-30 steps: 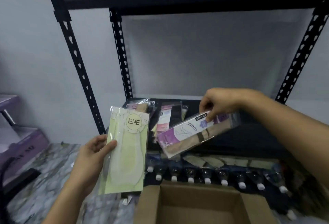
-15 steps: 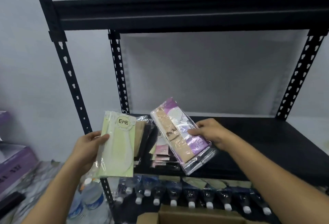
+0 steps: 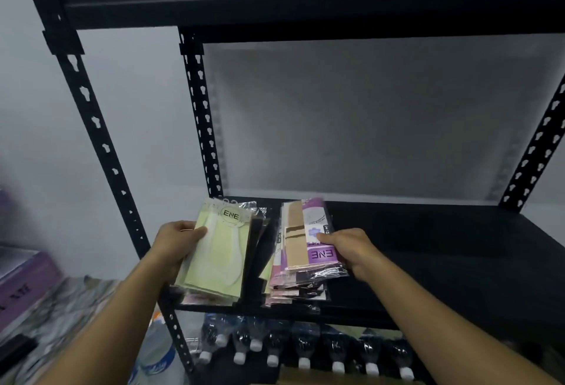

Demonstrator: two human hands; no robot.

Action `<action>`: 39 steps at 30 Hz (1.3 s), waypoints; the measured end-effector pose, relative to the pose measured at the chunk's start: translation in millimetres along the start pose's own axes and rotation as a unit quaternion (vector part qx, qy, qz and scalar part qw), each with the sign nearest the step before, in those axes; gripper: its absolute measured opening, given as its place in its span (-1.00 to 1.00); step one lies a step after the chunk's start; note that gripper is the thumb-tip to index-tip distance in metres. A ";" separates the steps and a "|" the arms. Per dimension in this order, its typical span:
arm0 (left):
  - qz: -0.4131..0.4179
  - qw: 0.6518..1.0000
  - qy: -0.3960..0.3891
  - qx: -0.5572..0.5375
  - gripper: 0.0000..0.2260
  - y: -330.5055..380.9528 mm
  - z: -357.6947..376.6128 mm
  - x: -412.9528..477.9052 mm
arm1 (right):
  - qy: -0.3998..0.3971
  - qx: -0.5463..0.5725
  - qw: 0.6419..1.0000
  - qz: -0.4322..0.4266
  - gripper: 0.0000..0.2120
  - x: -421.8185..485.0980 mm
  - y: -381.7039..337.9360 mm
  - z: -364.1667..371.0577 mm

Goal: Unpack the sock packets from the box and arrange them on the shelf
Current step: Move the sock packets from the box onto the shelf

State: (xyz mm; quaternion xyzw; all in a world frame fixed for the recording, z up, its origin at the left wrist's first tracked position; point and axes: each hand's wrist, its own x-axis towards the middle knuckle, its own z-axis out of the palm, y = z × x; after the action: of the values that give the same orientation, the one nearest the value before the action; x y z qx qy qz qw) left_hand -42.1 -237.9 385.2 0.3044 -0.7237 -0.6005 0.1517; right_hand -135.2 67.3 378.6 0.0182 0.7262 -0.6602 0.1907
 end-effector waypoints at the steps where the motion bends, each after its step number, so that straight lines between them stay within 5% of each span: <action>1: 0.003 1.000 0.007 0.016 -0.84 -1.8 2.1 5.9 | 0.002 -0.003 1.000 -0.004 -0.81 2.2 1.8 0.6; 12: 0.057 0.965 0.055 0.250 -0.80 -25.2 18.1 22.6 | 0.037 -0.052 0.997 -0.041 -0.77 16.4 23.5 9.1; 21: 0.158 0.948 0.059 0.270 -0.64 -23.4 17.5 -9.5 | 0.050 -0.085 0.992 -0.074 -0.83 -9.7 22.8 -1.4; 26: 0.232 0.938 0.034 0.255 -0.66 -19.7 21.6 -43.8 | 0.050 -0.127 0.986 -0.092 -0.41 -25.8 27.3 -9.6; 39: 0.323 0.932 0.024 0.164 -0.71 -44.3 63.4 -146.3 | 0.095 -0.195 0.951 -0.221 -0.54 -92.9 52.1 -24.2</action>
State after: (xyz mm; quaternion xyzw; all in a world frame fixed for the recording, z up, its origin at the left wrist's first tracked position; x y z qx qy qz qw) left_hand 44.7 -101.7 349.2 0.0886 -0.8677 -0.3844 0.3025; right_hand -40.7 118.3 358.3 -0.1177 0.8414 -0.5266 -0.0299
